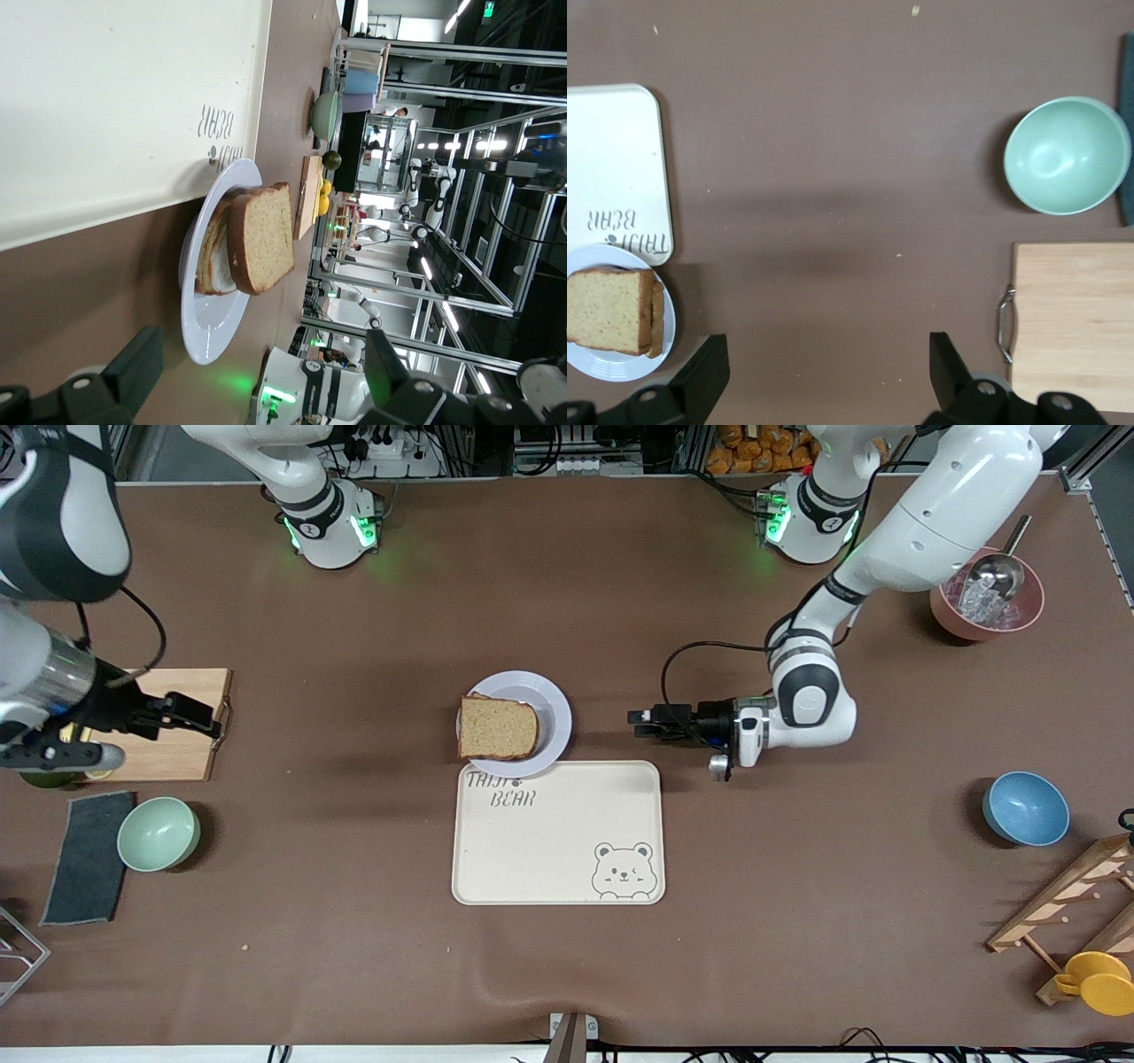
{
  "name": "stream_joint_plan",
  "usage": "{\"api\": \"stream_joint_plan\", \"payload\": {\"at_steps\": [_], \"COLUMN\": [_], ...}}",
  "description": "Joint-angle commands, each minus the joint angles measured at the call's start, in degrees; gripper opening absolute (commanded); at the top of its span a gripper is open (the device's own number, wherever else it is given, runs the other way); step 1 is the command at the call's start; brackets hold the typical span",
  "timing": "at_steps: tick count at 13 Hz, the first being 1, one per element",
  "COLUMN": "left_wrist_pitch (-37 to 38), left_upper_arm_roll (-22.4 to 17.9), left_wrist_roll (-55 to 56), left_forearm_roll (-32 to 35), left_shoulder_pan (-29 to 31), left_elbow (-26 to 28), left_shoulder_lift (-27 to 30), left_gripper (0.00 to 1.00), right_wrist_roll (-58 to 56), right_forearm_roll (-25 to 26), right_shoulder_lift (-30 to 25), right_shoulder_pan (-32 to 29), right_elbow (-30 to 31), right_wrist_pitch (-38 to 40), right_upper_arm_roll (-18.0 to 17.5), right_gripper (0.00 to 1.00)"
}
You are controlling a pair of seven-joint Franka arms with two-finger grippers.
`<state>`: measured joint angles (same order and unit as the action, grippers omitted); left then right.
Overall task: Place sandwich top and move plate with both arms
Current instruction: 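Grasp the white plate rim with the left gripper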
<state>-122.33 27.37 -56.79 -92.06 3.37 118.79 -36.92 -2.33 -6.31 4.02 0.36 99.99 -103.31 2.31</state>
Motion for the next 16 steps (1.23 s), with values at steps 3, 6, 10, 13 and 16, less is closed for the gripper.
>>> {"api": "stream_joint_plan", "payload": {"at_steps": [3, 6, 10, 13, 16], "left_wrist_pitch": [-5.1, -5.3, -8.7, -10.3, -11.7], "left_upper_arm_roll": [0.1, 0.0, -0.2, -0.4, -0.3], "left_wrist_roll": [-7.1, -11.2, -11.2, -11.5, -11.5], "left_forearm_roll": [-8.7, -9.4, -9.5, -9.4, -9.4], "left_shoulder_pan": [-5.7, -6.1, -8.6, -10.0, -10.8], "left_elbow": [-0.1, -1.2, -3.3, -5.1, -5.1], "left_shoulder_lift": [-0.9, -3.3, -4.8, -6.9, -6.9], "left_gripper": [1.00, 1.00, 0.92, 0.89, 0.86], "right_wrist_roll": [-0.7, -2.4, -2.6, -2.6, -2.2], "right_forearm_roll": [4.4, 4.4, 5.2, 6.6, 7.5], "right_shoulder_lift": [-5.6, -5.6, -5.5, -5.9, -5.9], "right_shoulder_pan": [-0.5, -1.3, -1.2, -1.2, -1.9], "right_elbow": [-4.8, -5.1, -5.2, -5.5, -8.1], "right_wrist_pitch": [12.9, 13.2, 14.3, 15.9, 17.8], "right_upper_arm_roll": [5.4, 5.4, 5.2, 4.8, 0.8], "right_gripper": [1.00, 1.00, 1.00, 1.00, 1.00]}}
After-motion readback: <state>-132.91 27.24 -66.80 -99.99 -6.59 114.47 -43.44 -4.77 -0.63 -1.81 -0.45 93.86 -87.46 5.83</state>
